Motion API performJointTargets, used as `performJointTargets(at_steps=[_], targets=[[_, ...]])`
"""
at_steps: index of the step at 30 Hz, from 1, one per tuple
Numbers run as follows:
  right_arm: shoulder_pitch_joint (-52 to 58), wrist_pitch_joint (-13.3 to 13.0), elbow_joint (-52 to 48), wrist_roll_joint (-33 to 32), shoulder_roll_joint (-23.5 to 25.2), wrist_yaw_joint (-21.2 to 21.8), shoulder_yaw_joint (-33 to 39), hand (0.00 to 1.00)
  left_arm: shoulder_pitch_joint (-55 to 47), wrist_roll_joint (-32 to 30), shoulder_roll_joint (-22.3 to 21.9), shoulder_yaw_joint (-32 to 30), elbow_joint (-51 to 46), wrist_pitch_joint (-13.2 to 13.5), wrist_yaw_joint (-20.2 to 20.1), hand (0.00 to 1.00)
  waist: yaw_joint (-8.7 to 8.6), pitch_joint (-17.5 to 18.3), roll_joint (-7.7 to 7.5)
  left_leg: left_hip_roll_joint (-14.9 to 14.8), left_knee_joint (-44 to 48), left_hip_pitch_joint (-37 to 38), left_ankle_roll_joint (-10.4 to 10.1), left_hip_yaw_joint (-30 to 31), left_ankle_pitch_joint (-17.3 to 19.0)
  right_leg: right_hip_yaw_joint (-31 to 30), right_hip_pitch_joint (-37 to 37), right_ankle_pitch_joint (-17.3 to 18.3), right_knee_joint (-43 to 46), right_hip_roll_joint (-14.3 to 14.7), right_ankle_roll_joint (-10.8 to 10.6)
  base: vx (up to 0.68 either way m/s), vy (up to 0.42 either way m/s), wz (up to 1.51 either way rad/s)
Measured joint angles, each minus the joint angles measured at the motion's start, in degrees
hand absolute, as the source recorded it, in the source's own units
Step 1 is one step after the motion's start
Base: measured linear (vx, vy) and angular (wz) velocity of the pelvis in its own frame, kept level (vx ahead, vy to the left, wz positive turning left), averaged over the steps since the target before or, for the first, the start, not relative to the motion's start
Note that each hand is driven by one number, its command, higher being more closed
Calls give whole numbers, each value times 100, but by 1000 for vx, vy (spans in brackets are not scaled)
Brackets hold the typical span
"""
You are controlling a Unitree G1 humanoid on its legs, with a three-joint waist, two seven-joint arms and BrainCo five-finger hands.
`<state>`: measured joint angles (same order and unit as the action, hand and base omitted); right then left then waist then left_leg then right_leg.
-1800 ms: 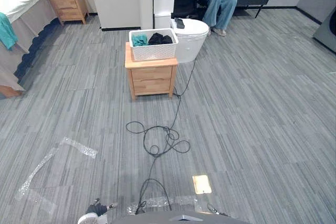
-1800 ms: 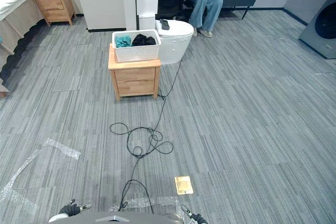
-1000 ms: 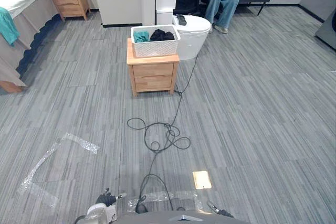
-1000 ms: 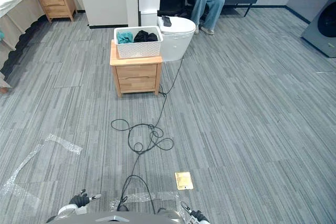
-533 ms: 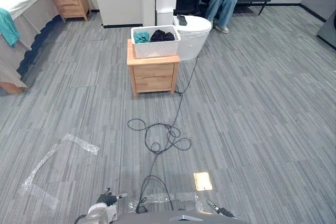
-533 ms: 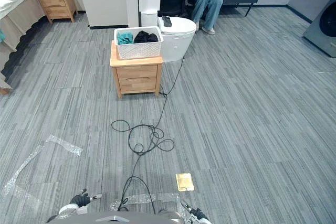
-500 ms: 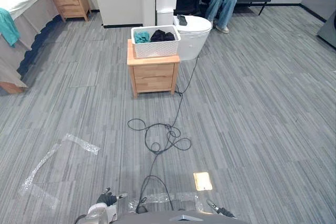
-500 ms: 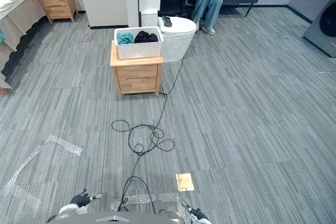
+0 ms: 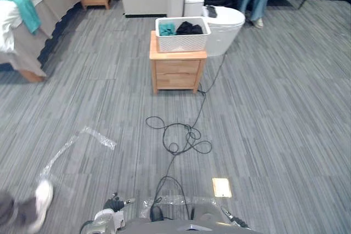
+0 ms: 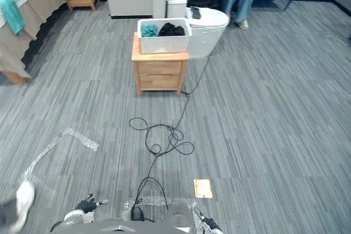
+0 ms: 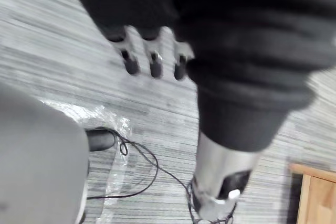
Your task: Pick up the laundry basket with both hands and put the clothes into the washing machine.
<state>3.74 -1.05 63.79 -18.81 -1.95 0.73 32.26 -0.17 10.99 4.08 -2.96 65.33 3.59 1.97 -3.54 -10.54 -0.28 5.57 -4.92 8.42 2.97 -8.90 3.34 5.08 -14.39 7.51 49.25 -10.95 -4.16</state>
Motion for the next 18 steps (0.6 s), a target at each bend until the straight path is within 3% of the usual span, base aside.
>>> performJointTargets(at_steps=[1, 4, 5, 6, 7, 9, 11, 12, 13, 14, 15, 17, 18], targets=[[33, -1, -11, 0, 40, 4, -24, 0, -3, -242, 5, -105, -30, -16, -45, 0, -12, -20, 13, -64, 1, 85, -31, 9, 75, -97, -319, 63, 334, -6, -104, 193, -4, 28], [54, 0, 23, -126, 99, 2, 2, 0, 50, -455, -1, -145, -50, -81, -120, 0, -33, -62, -36, -229, 28, 334, -173, 2, 247, 224, -605, 165, -538, -81, -200, 266, -4, -6], [40, -2, 35, -216, 135, 2, 119, 0, 79, -455, -17, -142, -23, -87, -128, 0, -126, -67, -22, -338, 33, 431, -249, -15, 391, 499, -616, -33, -1739, -48, -172, 329, -33, -21], [7, 2, 52, -226, 141, 2, 178, 0, 122, -455, -24, -145, 30, -87, -130, 0, -150, -76, -23, -370, 33, 466, -278, -48, 453, 566, -615, -223, -2300, -18, -190, 383, -82, -25], [5, 4, 124, -228, 164, 1, 307, 0, 178, -468, -49, -194, 88, -106, -132, 0, -165, -92, -35, -415, 33, 569, -377, -94, 601, 712, -573, -675, -3358, 43, -188, 337, -92, -21], [71, 36, 312, -465, 213, -3, 623, 0, 185, -512, -97, -475, 90, -112, -132, 0, -177, -139, -96, -433, 35, 877, -557, -187, 925, 803, -552, -1164, -4340, 117, -140, 403, -135, -21], [137, 48, 315, -835, 252, -6, 852, 0, 106, -511, -168, -690, 67, -115, -132, 0, -293, -123, -5, -628, 50, 1146, -725, -202, 1200, 751, -618, -1175, -3936, 218, -4, 552, -225, 23], [198, 84, 301, -1051, 272, -1, 957, 0, -47, -510, -209, -820, 51, -114, -141, 0, -426, -82, 115, -912, 567, 1171, -806, -155, 1354, 798, -496, -952, -3576, 367, 209, 813, -376, 59], [164, 89, 296, -1134, 284, -2, 1059, 0, -56, -504, -197, -840, 48, -116, -146, 0, -419, -71, 45, -1064, 1508, 860, -971, -131, 1450, 801, -396, -1277, -3444, 446, 384, 821, -472, 46], [113, 69, 237, -1207, 112, 1, 1125, 0, 25, -460, -249, -933, 28, -118, -146, 0, -394, -74, 265, -1458, 2977, 183, -1123, -36, 1387, 890, -334, -914, -3204, 611, 483, 825, -512, 6], [-79, 9, 211, -1258, -34, -16, 1086, 0, 31, -307, -307, -1028, 3, -121, -144, 0, -361, -142, 382, -1671, 4448, -402, -1126, 107, 682, 930, -191, -675, -3039, 718, 752, 678, -423, -16], [-360, -58, 46, -1300, -243, -49, 821, 0, 71, -18, -365, -1316, -89, -122, -136, 0, -246, -310, 474, -1936, 6210, -1039, -1306, 189, -429, 778, 365, -440, -3112, 958, 1096, 649, -287, -46], [-443, -68, 8, -1300, -269, -69, 694, 0, 69, 80, -359, -1360, -126, -122, -133, 0, -213, -376, 438, -1978, 6711, -1157, -1288, 190, -425, 692, 647, -394, -3237, 1033, 1152, 673, -240, -74]])
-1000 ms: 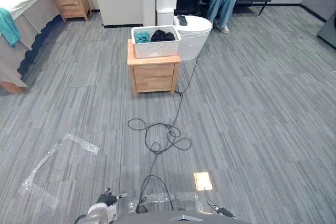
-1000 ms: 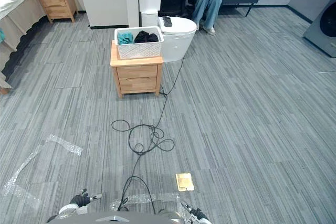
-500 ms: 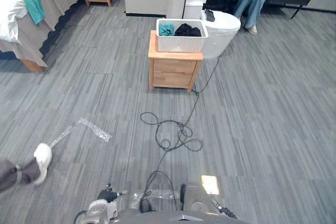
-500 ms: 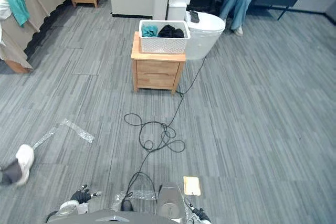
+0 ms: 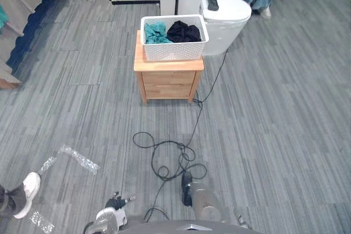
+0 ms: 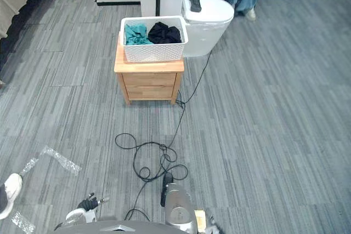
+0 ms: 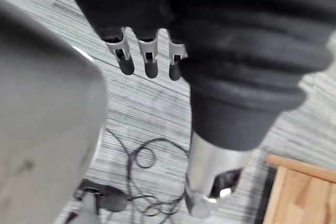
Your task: Pick up the laundry basket with both hands and put the clothes into the washing machine.
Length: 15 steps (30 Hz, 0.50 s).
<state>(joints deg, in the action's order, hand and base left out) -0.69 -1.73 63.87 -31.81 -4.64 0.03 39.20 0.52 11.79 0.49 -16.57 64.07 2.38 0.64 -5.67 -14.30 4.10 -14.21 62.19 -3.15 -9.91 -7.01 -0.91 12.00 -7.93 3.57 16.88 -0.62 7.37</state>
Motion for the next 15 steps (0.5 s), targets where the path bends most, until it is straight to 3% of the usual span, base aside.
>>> performJointTargets(at_steps=[1, 3, 5, 6, 7, 8, 11, 12, 13, 14, 15], targets=[[-147, -74, -27, 11, -43, -20, -280, 0, 0, 116, 22, -43, -63, 6, 23, 0, 122, -42, -45, -27, 638, -220, 223, -82, 189, -214, 561, 26, -326, 86, 33, 612, -181, -75], [-334, -95, -220, 59, -38, -64, -674, 0, -6, 217, 55, -5, -242, 41, 38, 0, 282, -100, -154, -24, 742, -705, 507, -337, 574, -458, 1282, 83, -837, 90, 41, 606, -114, -69], [-692, -95, -229, 78, -51, -78, -784, 0, -9, 343, 67, 44, -350, 131, 46, 0, 448, -93, -150, -34, -725, -1370, 555, -640, 976, -787, 1737, 246, -1186, 10, -180, 575, 34, -73], [-740, -96, -244, 82, -46, -97, -855, 0, -14, 397, 69, 39, -390, 133, 54, 0, 490, -100, -164, -34, -1332, -1423, 558, -728, 979, -857, 1819, 312, -1217, -37, -258, 475, 134, -74], [-745, -97, -261, 214, -29, -163, -961, 0, -39, 424, 69, 25, -427, 151, 92, 0, 542, -85, -196, -9, -2781, -1354, 569, -869, 872, -970, 1967, 478, -1218, -172, -419, 498, 205, -63], [-709, -103, -262, 308, -30, -178, -822, 0, -103, 429, 7, -110, -433, 171, 152, 0, 529, -55, -206, 89, -4221, -1177, 563, -819, 541, -1063, 2140, 713, -1199, -321, -642, 497, 237, -55], [-355, -113, -249, 341, -93, -188, -838, 0, -328, 429, -29, -277, -296, 201, 233, 0, 494, 240, -152, 114, -4614, -1073, 658, -676, 399, -1226, 2485, 1370, -944, -610, -968, 592, 415, -35], [-133, -113, -153, 432, -52, -188, -848, 0, -360, 458, 33, -362, -207, 209, 255, 0, 476, 515, -384, 392, -4373, -1046, 594, -748, 211, -1317, 2459, 1521, -525, -932, -977, 638, 436, -19], [-67, -106, -112, 457, 2, -186, -897, 0, -376, 457, 94, -333, -161, 205, 271, 0, 468, 639, -491, 513, -4438, -981, 621, -831, 305, -1340, 2243, 1453, -131, -1049, -953, 630, 396, -32], [-56, -105, 25, 479, 114, -178, -969, 0, -370, 490, 186, -313, -29, 204, 276, 0, 480, 698, -608, 599, -4617, -726, 664, -1018, 403, -1545, 1709, 1056, 936, -1138, -1071, 600, 394, -24], [-10, -104, 85, 483, 269, -172, -963, 0, -363, 490, 298, -244, 31, 174, 276, 0, 427, 669, -696, 693, -4768, -407, 707, -1028, 476, -1672, 1327, 444, 1923, -1140, -1320, 690, 417, -12]])
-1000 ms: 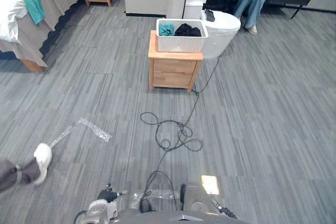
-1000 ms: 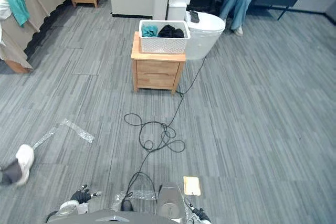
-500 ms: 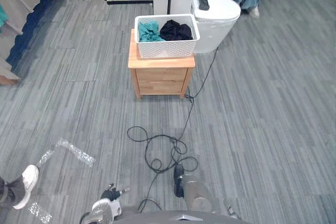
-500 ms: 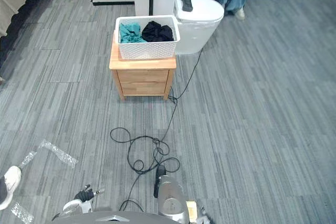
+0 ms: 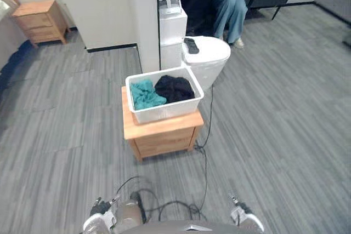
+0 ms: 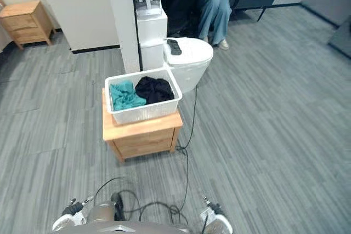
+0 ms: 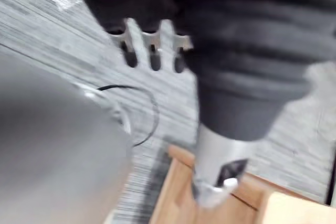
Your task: Pick up the laundry basket with both hands and put the clothes into the washing machine.
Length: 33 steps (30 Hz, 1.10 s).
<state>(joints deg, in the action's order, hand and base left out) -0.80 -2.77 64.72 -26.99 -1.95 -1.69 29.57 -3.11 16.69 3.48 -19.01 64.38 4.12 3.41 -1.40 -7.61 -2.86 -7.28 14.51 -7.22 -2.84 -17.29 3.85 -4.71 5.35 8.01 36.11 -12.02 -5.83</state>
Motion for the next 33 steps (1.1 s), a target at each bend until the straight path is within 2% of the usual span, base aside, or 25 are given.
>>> performJointTargets(at_steps=[1, 2, 3, 4, 5, 6, 7, 8, 9, 10, 11, 12, 13, 14, 15, 17, 19, 20, 24, 27, 29, 33], targets=[[61, 6, 82, 9, 101, 9, 0, 0, 2, -5, 85, 110, 58, -42, 4, 0, -68, -28, 2, 33, -103, 256, 42, -6, 39, -84, -223, -216, 684, -4, -337, 445, 250, 14], [102, 17, 166, 23, 139, 23, -3, 0, -2, -10, 124, 153, 92, -62, 2, 0, -73, -38, -34, 51, -184, 462, 62, -14, 48, -77, -335, -220, 1050, 8, -445, 462, 186, 12], [231, 53, 188, 42, 189, 30, -4, 0, -3, -11, 170, 259, 159, -74, 3, 0, -18, -48, -48, 76, -391, 880, 88, -32, 35, 200, -566, -73, 1516, -54, -457, 330, 111, 4], [297, 51, 182, 38, 186, 34, -2, 0, 1, -14, 194, 416, 156, -83, 1, 0, -15, -61, -24, 77, -583, 1193, 86, -66, 34, 622, -669, 133, 1614, -205, -334, 443, 148, 3], [321, 41, 147, 43, 163, 35, 14, 0, 15, -15, 233, 565, 156, -91, 1, 0, -45, -70, 0, 75, -811, 1478, 84, -162, 33, 1160, -773, 377, 1428, -427, -269, 244, 70, 9], [329, 40, 148, 43, 157, 32, 16, 0, 15, -14, 245, 581, 157, -94, 2, 0, -63, -70, 2, 75, -891, 1586, 84, -164, 33, 1371, -835, 443, 1206, -514, -285, 322, 17, 18], [338, 40, 148, 40, 146, 34, 58, 0, 80, -12, 264, 595, 153, -94, 4, 0, -80, -73, 4, 62, -1063, 1729, 81, -161, 35, 1631, -997, 506, 405, -605, -283, 258, -49, 22], [343, 42, 150, 41, 144, 35, 71, 0, 121, -13, 270, 616, 148, -94, 5, 0, -99, -72, 5, 49, -1122, 1748, 77, -167, 37, 1657, -1044, 490, -28, -599, -293, 296, -131, 34], [350, 51, 154, 43, 144, 34, 94, 0, 156, -15, 282, 658, 145, -92, 3, 0, -139, -73, 3, 19, -1197, 1737, -58, -183, 55, 1659, -1112, 242, -970, -578, -308, 239, -195, 32], [360, 62, 158, 43, 145, 35, 95, 0, 174, -32, 305, 662, 148, -92, 3, 0, -146, -79, -19, 23, -1242, 1750, -151, -190, 65, 1629, -1134, -289, -1655, -550, -283, 306, -295, 29], [397, 78, 171, 44, 153, 36, 91, 0, 179, -86, 370, 648, 148, -92, 4, 0, -147, -98, -111, 68, -1318, 1850, -344, -174, 96, 1487, -1150, -1192, -2172, -515, -174, 272, -300, 12], [392, 80, 183, 46, 98, 38, 91, 0, 178, -118, 329, 597, 170, -96, 7, 0, -156, -103, -122, 51, -1367, 1946, -400, -147, 109, 1461, -1113, -958, -2158, -481, -111, 277, -307, -5], [360, 70, 181, 52, -98, 39, 67, 0, 121, -127, 106, 509, 184, -103, 11, 0, -164, -161, 206, -200, -1412, 1998, -557, -162, 29, 1540, -1052, -929, -2188, -250, -78, 257, -266, -9], [326, 70, 167, 112, -253, 38, 20, 0, 90, -127, -76, 405, 196, -103, 18, 0, -193, -158, 470, -366, -1414, 1962, -639, -167, -19, 1658, -988, -866, -2318, -91, -13, 278, -266, 1], [267, 72, 143, 233, -383, 30, -17, 0, 96, -124, -199, 304, 183, -101, 27, 0, -218, -151, 597, -469, -1415, 1945, -793, -157, -147, 1725, -929, -815, -2399, 39, 47, 211, -211, 16], [210, 70, 54, 270, -476, 15, -146, 0, 119, -123, -216, 291, 123, -78, 90, 0, -204, -148, 577, -534, -1414, 1922, -965, -150, -380, 1810, -878, -787, -2451, 105, 76, 134, -184, 12], [216, 41, -562, 271, -479, -18, -470, 0, 124, -101, -229, 300, -53, -45, 193, 0, -208, -152, 528, -598, -1409, 1896, -911, -155, -475, 1830, -807, -795, -2606, 194, 92, 84, -133, 1], [251, 23, -1211, 282, -464, -42, -660, 0, 116, -90, -252, 387, -332, -38, 243, 0, -222, -144, 527, -623, -1392, 1814, -955, -155, -507, 1835, -814, -830, -2689, 225, 141, 47, -84, 2], [442, -281, -3518, 794, -430, -366, -909, 0, -193, 328, -224, 828, -1972, 126, 268, 0, -232, -146, 450, -570, -1368, 1475, -930, -140, -573, 1918, -947, -1070, -3029, 202, 174, -12, -16, 9], [474, -381, -4302, 1113, -426, -492, -906, 0, -346, 532, -150, 867, -2853, 227, 241, 0, -244, -135, 442, -511, -1359, 1326, -975, -140, -644, 1941, -945, -1219, -3329, 172, 161, -29, 3, 4], [462, -415, -4858, 1397, -448, -495, -905, 0, -389, 598, 12, 823, -3492, 281, 233, 0, -250, -160, 515, -501, -1352, 1219, -975, -147, -645, 1937, -953, -1360, -3619, 202, 130, -33, -16, -10], [431, -441, -5317, 1617, -669, -480, -912, 0, -281, 618, 370, 644, -4178, 352, 217, 0, -250, -187, 595, -489, -1351, 1193, -971, -171, -648, 1860, -947, -1542, -3859, 235, 144, -35, -14, -15]])
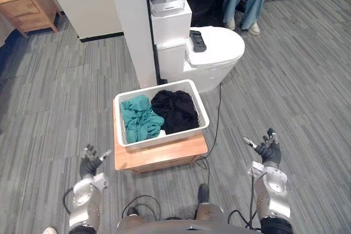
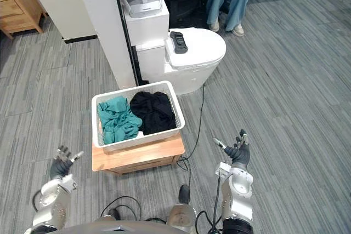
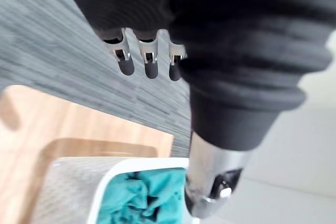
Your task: Pick up the laundry basket with both hands and put the clothes into the washing machine.
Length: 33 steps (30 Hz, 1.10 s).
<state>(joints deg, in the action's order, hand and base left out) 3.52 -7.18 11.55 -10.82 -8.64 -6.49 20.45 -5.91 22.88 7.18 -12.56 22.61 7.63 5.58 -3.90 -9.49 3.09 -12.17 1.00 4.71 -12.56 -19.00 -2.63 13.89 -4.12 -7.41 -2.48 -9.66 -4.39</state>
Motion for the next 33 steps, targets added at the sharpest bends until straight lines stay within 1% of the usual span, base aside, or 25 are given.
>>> performJointTargets(at_steps=[2, 3, 4, 5, 6, 7, 8, 9, 10, 11, 12, 13, 15, 16, 18, 20, 21, 24, 26, 29, 30, 33], targets=[[-309, 0, -33, 0, -407, 6, -16, 0, 312, 1, 267, -71, -250, 39, 1, 0, -35, -29, 39, 38, 0, -43, 0, -8, 0, -60, -43, -132, -93, -14, 28, -49, 8, -11], [-428, 0, -29, -1, -530, 7, -34, 0, 403, 1, 338, -71, -302, 51, 3, 0, -53, -41, 53, 49, -1, -75, 0, -9, 0, -70, -80, -160, -96, -23, 37, -67, 17, -9], [-730, -1, 44, -1, -796, 8, -170, 0, 610, 1, 470, -69, -320, 100, 3, 0, -98, -82, 76, 65, -13, -135, 1, -12, 1, -92, -168, -223, -99, -33, 42, -80, 17, -10], [-999, 3, 151, -3, -1011, 10, -295, 0, 807, 3, 573, -66, -291, 107, 6, 0, -118, -155, 86, 72, -16, -171, 1, -15, 1, -116, -215, -272, -112, -34, 48, -108, 10, -12], [-1356, 10, 339, -12, -1269, 14, -476, 0, 1117, 7, 671, -64, -217, 117, 21, 0, -122, -306, 87, 74, -19, -173, 2, -18, 2, -150, -233, -326, -123, -30, 64, -104, -3, -10], [-1537, 14, 461, -12, -1382, 14, -572, 0, 1278, 7, 716, -60, -135, 126, 21, 0, -116, -363, 93, 74, -20, -185, 3, -25, 2, -174, -261, -349, -123, -25, 64, -158, -21, -19], [-2027, 19, 793, -44, -1583, 20, -863, 0, 1590, 19, 827, -56, 89, 163, 31, 0, -108, -436, 103, 74, -24, -303, 9, -79, 7, -237, -443, -402, -123, -18, 21, -137, -23, -20], [-2309, 16, 973, -107, -1676, 25, -1018, 0, 1794, 75, 886, -23, 227, 168, 39, 0, -108, -533, 107, 78, -23, -368, 19, -126, 13, -267, -537, -448, -119, -16, 38, -146, -22, -20], [-2474, 23, 1109, -141, -1733, 26, -1121, 0, 1917, 72, 904, 10, 320, 167, 86, 0, -103, -564, 125, 79, -25, -435, 63, -145, 39, -293, -621, -488, -119, -12, 26, -118, -13, -13], [-2801, 60, 1381, -265, -1813, 30, -1289, 0, 2135, 71, 913, 57, 424, 166, 176, 0, -92, -672, 156, 79, -35, -537, 151, -158, 94, -343, -761, -556, -124, 1, 15, -125, -11, -12], [-2953, 106, 1490, -298, -1834, 27, -1356, 0, 2230, 71, 919, 60, 472, 166, 188, 0, -84, -730, 162, 83, -34, -579, 187, -159, 117, -376, -823, -596, -124, 6, 32, -135, -11, -15], [-3198, 145, 1685, -316, -1869, 24, -1443, 0, 2427, 72, 966, 108, 628, 166, 222, 0, -72, -878, 174, 91, -34, -624, 210, -167, 151, -401, -896, -661, -127, 4, 17, -152, -5, -13], [-3471, 172, 1920, -357, -1930, 20, -1579, 0, 2701, 81, 1058, 141, 916, 164, 283, 0, -59, -1010, 179, 102, -29, -752, 175, -180, 190, -431, -1040, -738, -127, 0, 32, -124, -1, -7], [-3663, 221, 2054, -358, -1944, 18, -1595, 0, 2901, 97, 1122, 141, 1148, 162, 331, 0, -50, -1102, 190, 96, -28, -818, 97, -193, 246, -447, -1128, -790, -127, 5, 47, -88, 1, -7], [-4004, 255, 2284, -365, -1978, 7, -1631, 0, 3213, 178, 1214, 137, 1507, 151, 426, 0, -26, -1250, 185, 107, -13, -916, 80, -232, 257, -531, -1249, -861, -140, 2, 36, -125, -2, -9], [-4329, 271, 2452, -466, -2116, 4, -1875, 0, 3485, 182, 1269, 128, 1877, 143, 482, 0, 27, -1320, 193, 113, 3, -1050, 78, -297, 255, -575, -1425, -921, -149, 1, 29, -88, -6, -14], [-4590, 285, 2575, -466, -2140, -5, -1967, 0, 3636, 186, 1295, 125, 2019, 130, 572, 0, 18, -1450, 202, 95, 22, -1073, 79, -299, 245, -581, -1439, -943, -161, 13, 17, -52, -3, -10], [-4815, 330, 2587, -464, -2145, -19, -1979, 0, 3832, 239, 1299, 119, 2092, 105, 672, 0, 24, -1482, 196, 61, 84, -1240, 73, -308, 239, -644, -1606, -999, -151, 43, 53, -38, 3, -5], [-5004, 363, 2621, -462, -2146, -37, -1986, 0, 3959, 355, 1307, 41, 2094, 104, 689, 0, 29, -1583, 206, 42, 106, -1269, 63, -320, 225, -705, -1653, -1031, -150, 72, 91, -17, 27, -10], [-5162, 363, 2769, -457, -2147, -78, -2038, 0, 4061, 445, 1319, -129, 2165, 104, 791, 0, 40, -1587, 207, 22, 110, -1340, 63, -362, 225, -730, -1773, -1036, -106, 97, 95, -8, 37, -8], [-5195, 368, 2796, -457, -2155, -161, -2038, 0, 4126, 462, 1319, -141, 2232, 104, 809, 0, 46, -1588, 206, 20, 132, -1387, 63, -369, 225, -735, -1805, -1036, -93, 96, 95, -7, 43, -1], [-5269, 369, 2799, -455, -2157, -183, -2076, 0, 4280, 461, 1322, -141, 2476, 97, 812, 0, 58, -1649, 209, 20, 200, -1436, 63, -375, 227, -757, -1833, -1029, -60, 82, 91, -14, 44, 1]])
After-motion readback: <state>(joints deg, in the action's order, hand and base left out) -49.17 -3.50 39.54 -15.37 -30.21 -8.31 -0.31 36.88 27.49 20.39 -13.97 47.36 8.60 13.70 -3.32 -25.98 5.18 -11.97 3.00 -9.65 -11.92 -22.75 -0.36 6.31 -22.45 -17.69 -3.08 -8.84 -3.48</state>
